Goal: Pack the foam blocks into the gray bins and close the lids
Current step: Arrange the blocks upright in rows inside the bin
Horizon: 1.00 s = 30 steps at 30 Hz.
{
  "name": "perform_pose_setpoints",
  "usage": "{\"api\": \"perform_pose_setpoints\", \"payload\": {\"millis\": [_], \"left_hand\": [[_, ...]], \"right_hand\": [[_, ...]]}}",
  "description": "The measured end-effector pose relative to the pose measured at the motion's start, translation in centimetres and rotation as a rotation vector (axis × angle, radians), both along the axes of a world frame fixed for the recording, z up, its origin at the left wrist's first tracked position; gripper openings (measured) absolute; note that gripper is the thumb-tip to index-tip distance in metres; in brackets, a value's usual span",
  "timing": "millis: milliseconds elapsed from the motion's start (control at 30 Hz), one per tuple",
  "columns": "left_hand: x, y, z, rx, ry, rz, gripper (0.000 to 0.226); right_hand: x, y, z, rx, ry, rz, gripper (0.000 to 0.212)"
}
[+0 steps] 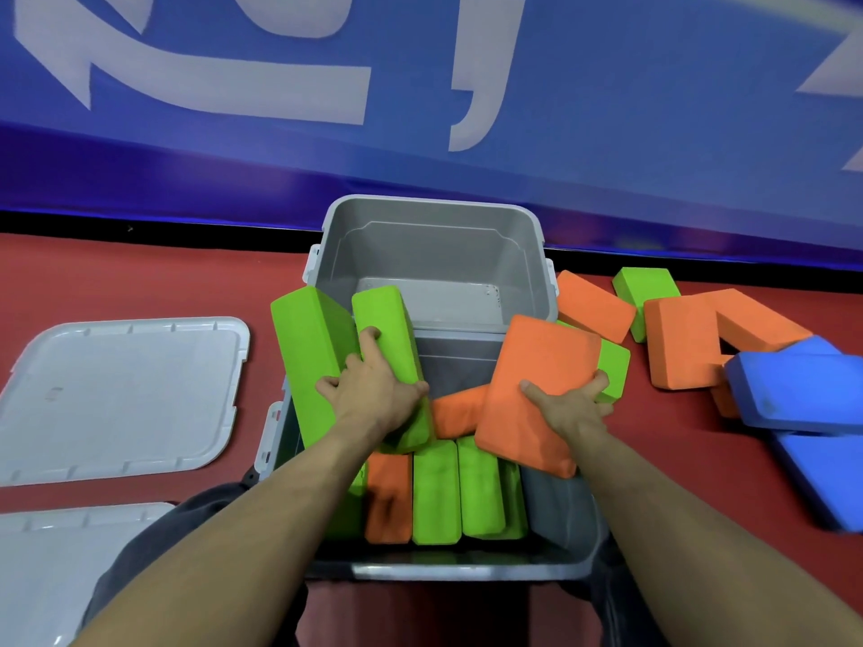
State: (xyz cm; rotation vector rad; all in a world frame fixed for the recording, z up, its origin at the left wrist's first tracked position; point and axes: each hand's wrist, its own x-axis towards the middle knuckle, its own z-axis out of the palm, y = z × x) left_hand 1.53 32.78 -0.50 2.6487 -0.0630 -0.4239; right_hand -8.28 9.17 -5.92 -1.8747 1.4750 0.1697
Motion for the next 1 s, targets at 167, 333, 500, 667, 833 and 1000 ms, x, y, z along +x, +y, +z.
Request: {"api": "perform_pose_setpoints", "payload": {"millis": [167, 333, 500, 667, 833, 1000], "left_hand": [[1.0, 0.3, 1.5, -0.16, -0.021, 0.044, 0.095], [1.8, 1.5, 2.0, -0.421, -0.06, 0.044, 0.097], [2.6, 2.3, 2.2, -0.516, -0.053, 0.091, 0.092], [2.7, 2.0, 1.9, -0.513, -0.04, 0.098, 0.094], [2.9, 1.9, 1.6, -0.493, -0.052, 0.115, 0.098], [2.8, 1.9, 1.6, -0.423, -0.086, 0.126, 0.098]], "right_hand": [[-0.2, 0.2, 1.1, -0.273, -0.005, 0.28, 0.115], [0.8, -2.0, 1.9, -0.224, -0.025, 0.322, 0.117], [-0.3, -4.2, 0.5, 0.211, -0.161, -0.164, 0.15], [-0.8, -3.0, 0.0, 0.335, -0.185, -0.086, 0.107], [0.4, -2.6, 1.6, 0.187, -0.175, 0.018, 0.142], [0.1, -3.0, 3.3, -0.033, -0.151, 0.074, 0.114]]}}
